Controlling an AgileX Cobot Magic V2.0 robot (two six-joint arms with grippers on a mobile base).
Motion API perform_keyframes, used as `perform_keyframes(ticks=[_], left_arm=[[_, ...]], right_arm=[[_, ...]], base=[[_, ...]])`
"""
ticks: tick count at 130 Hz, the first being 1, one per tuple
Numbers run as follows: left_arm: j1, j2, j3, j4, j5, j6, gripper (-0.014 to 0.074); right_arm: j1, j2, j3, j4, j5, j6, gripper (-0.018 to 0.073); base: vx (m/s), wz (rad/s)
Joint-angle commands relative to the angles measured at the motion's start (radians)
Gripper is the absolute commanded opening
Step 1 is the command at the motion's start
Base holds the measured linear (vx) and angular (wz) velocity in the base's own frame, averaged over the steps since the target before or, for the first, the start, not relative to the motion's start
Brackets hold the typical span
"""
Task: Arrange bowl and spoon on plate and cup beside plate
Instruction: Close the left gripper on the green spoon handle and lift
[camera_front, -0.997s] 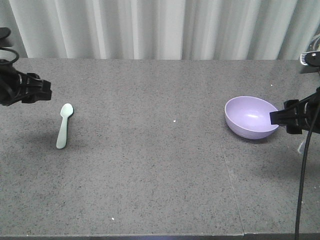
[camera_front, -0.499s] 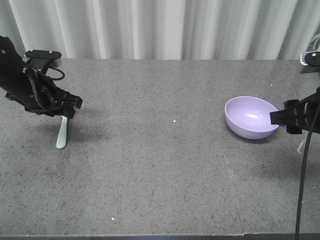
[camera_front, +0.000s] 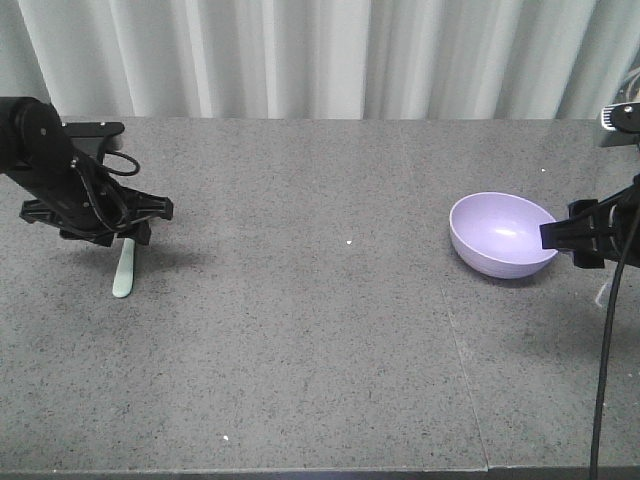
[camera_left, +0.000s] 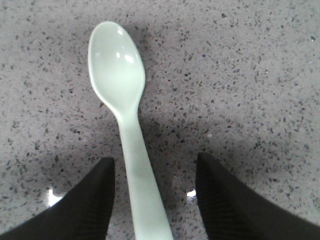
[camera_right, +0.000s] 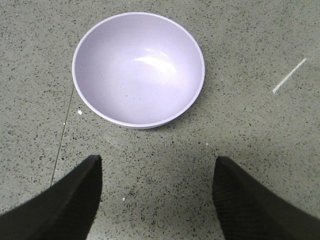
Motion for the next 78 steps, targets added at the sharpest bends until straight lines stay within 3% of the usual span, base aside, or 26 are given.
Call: perform_keyframes(ticks=[1, 30, 78], left_arm=[[-0.007, -0.035, -0.043, 0.002, -0.047, -0.030, 0.0351], [-0.007, -0.010, -0.045, 0.087, -0.071, -0.106, 0.0351], [-0.008, 0.004, -0.055, 0.094, -0.076, -0.106, 0.0351]], right_arm=[[-0.006, -0.022, -0.037, -0.013, -0.052, -0.006, 0.0475], [-0.006, -0.022, -0.037, -0.013, -0.052, -0.006, 0.0475], [-0.006, -0.022, -0.037, -0.013, -0.052, -0.006, 0.0475]], base=[[0.00, 0.00], [0.00, 0.00], [0.00, 0.00]])
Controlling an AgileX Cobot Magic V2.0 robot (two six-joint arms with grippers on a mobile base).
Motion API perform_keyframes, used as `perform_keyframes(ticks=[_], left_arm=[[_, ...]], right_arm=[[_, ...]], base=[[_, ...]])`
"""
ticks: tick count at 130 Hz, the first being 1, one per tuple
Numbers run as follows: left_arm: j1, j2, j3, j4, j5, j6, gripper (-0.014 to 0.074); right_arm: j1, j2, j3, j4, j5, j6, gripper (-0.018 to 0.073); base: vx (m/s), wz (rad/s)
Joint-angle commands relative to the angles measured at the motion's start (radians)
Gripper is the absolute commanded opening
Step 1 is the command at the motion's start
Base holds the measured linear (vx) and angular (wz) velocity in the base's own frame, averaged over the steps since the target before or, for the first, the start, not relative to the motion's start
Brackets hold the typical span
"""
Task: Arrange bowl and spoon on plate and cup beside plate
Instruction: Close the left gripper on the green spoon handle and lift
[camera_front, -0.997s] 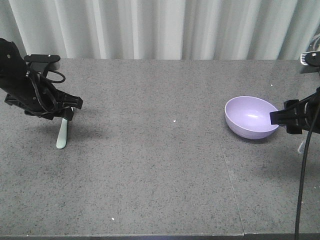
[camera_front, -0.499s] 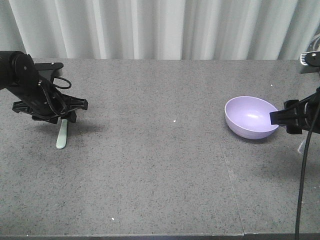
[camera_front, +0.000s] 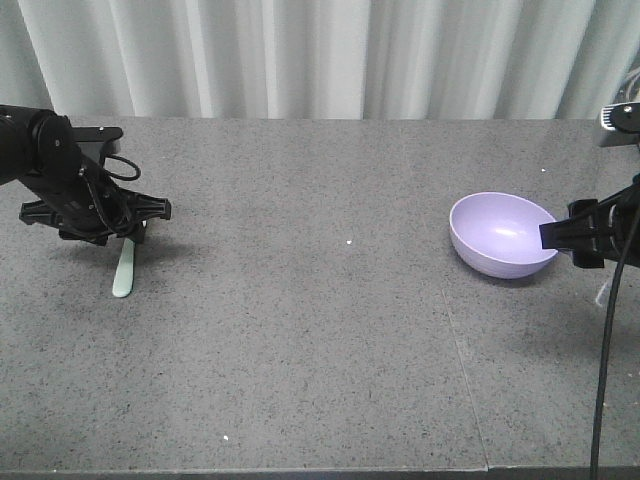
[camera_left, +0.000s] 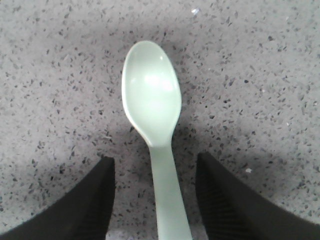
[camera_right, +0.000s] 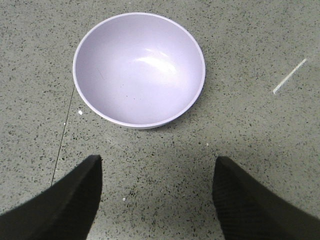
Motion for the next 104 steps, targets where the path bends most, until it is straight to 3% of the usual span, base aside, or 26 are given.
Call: perform_keyframes(ticks=[1, 64, 83, 104], left_arm=[[-0.008, -0.045, -0.029, 0.001, -0.037, -0.010, 0.0351], [-0.037, 0.001, -0.028, 0.011, 0.018, -0.008, 0.0331], [-0.037, 0.016, -0.028, 0.025, 0.048, -0.009, 0.0256], [-0.037, 0.018, -0.028, 0.027, 0.068, -0.009, 0.0087]], right_arm=[[-0.006, -0.022, -0.037, -0.013, -0.052, -0.006, 0.0475], [-0.006, -0.022, -0.037, -0.013, -0.052, -0.006, 0.0475], [-0.006, -0.022, -0.037, -0.013, -0.052, -0.006, 0.0475], [-0.006, -0.022, -0.037, -0.013, -0.052, -0.006, 0.0475]], base=[[0.00, 0.00], [0.00, 0.00], [0.00, 0.00], [0.00, 0.00]])
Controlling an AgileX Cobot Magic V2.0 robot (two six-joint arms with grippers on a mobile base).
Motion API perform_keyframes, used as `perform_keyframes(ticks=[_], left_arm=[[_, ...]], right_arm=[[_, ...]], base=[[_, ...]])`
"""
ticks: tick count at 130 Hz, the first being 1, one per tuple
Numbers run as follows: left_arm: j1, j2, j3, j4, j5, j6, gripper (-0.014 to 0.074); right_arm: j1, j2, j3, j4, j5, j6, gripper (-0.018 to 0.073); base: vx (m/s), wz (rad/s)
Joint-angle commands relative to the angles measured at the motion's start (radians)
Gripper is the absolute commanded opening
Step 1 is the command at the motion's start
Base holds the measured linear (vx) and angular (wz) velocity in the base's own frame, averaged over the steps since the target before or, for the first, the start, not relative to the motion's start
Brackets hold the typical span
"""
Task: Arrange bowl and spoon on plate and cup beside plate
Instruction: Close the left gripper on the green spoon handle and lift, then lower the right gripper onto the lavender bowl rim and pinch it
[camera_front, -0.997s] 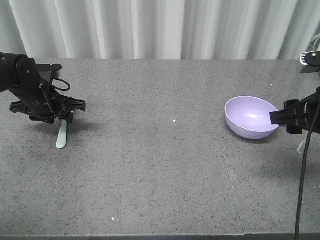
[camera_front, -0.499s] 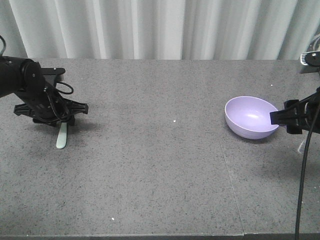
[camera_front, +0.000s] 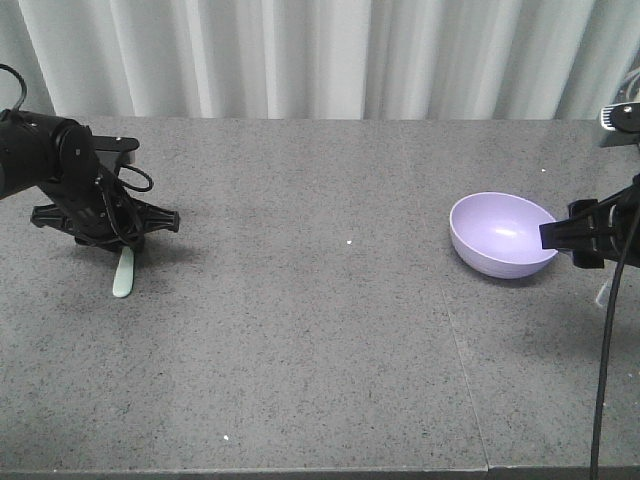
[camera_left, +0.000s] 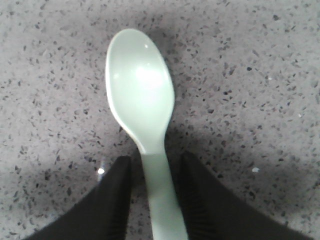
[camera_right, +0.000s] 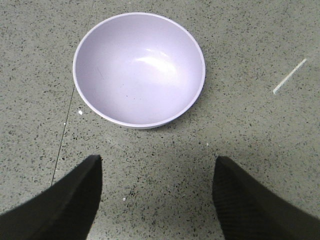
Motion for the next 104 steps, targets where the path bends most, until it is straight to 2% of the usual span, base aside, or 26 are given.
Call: perform_keyframes(ticks=[1, 10, 43, 52, 78, 104], left_arm=[[-0.007, -0.027, -0.013, -0.022, 0.042, -0.010, 0.0087], [-0.007, -0.027, -0.013, -0.022, 0.049, -0.010, -0.0011], [-0.007, -0.073, -0.012, -0.002, 0.045, 0.003, -0.0008], [-0.007, -0.126, -0.012, 0.033, 0.032, 0.009, -0.0008], [-0.004, -0.268, -0.012, 0.065, 0.023, 0.009, -0.0008], [-0.004, -0.381, -0.012, 0.065, 0.080, 0.009, -0.0008]], right_arm=[[-0.006, -0.022, -0.037, -0.013, -0.052, -0.006, 0.0475], [-0.006, -0.022, -0.037, -0.013, -0.052, -0.006, 0.0475], [-0.006, -0.022, -0.037, -0.013, -0.052, -0.006, 0.0475], [-0.006, -0.022, -0.037, -0.013, -0.052, -0.006, 0.0475], [-0.006, -0.022, -0.037, -0.013, -0.052, -0.006, 0.0475], [-0.006, -0.022, -0.037, -0.013, -0.052, -0.006, 0.0475]], base=[[0.00, 0.00], [0.00, 0.00], [0.00, 0.00], [0.00, 0.00], [0.00, 0.00], [0.00, 0.00]])
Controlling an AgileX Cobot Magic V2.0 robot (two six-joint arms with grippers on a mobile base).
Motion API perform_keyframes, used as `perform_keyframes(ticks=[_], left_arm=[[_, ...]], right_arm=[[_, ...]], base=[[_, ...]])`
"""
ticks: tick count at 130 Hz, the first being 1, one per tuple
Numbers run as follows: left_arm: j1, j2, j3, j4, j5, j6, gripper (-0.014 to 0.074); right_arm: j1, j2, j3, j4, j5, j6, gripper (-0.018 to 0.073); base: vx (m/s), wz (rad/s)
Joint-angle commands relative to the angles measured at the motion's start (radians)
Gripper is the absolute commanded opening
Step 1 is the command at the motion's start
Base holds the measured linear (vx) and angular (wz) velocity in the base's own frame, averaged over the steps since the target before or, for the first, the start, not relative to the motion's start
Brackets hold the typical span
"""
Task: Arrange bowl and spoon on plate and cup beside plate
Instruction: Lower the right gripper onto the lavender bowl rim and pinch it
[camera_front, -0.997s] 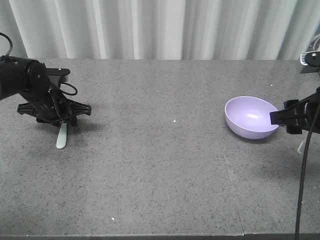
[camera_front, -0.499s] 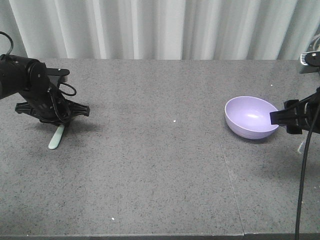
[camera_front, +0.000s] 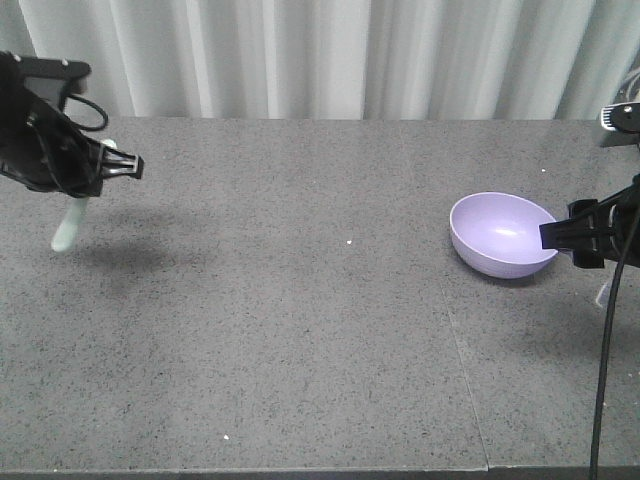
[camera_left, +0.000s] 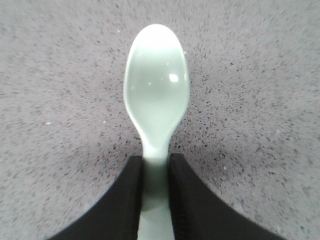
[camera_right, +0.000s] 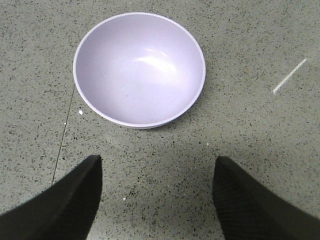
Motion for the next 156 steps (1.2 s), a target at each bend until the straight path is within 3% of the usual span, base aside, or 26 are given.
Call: perform_keyframes(ticks=[1, 140, 156], left_arm=[[-0.004, -0.100, -0.027, 0.008, 0.001, -0.001, -0.0008], [-0.004, -0.148, -0.027, 0.027, 0.049, -0.001, -0.0008], [-0.004, -0.148, -0.027, 0.027, 0.049, -0.001, -0.0008]], right_arm=[[-0.006, -0.022, -0.037, -0.013, -0.052, -0.006, 0.0475], [-0.006, -0.022, -0.037, -0.011, -0.055, -0.005, 0.0475], [-0.009, -0.012, -0.043, -0.021, -0.067, 0.069, 0.0475]], base=[[0.00, 0.00], [0.00, 0.00], [0.00, 0.00]])
